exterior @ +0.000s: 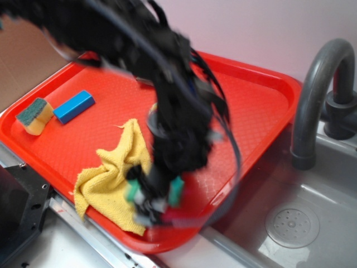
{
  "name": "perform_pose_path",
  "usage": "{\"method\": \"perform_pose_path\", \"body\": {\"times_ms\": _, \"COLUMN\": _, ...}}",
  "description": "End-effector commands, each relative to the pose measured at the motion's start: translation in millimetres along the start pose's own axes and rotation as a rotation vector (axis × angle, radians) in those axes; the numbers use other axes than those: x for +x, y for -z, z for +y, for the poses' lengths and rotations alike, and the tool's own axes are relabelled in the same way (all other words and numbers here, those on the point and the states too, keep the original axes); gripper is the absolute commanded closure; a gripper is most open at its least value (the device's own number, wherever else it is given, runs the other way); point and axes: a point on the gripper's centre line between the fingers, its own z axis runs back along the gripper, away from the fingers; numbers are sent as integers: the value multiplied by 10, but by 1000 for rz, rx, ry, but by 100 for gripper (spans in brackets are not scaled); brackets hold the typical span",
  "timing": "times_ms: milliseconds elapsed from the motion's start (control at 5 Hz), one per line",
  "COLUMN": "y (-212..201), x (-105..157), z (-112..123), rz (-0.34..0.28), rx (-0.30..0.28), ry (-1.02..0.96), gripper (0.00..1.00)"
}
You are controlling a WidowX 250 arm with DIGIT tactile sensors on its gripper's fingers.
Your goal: Grab the green block.
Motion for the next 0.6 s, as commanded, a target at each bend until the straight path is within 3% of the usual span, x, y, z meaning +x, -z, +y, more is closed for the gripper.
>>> {"method": "perform_pose_path", "body": {"times_ms": 0, "y": -1112, "x": -563, "z": 322, "rz": -209, "rx": 30, "ry": -505, "gripper": 100}}
{"method": "perform_pose_path", "body": {"times_ms": 200, "y": -1561, "x": -933, "z": 287, "rz": -268, "rx": 58, "ry": -753, "gripper": 100}}
{"method": "perform_pose_path", "body": {"times_ms": 400, "y": -2024, "x": -1127, "z": 194, "rz": -304, "rx": 87, "ry": -936, "gripper": 100}}
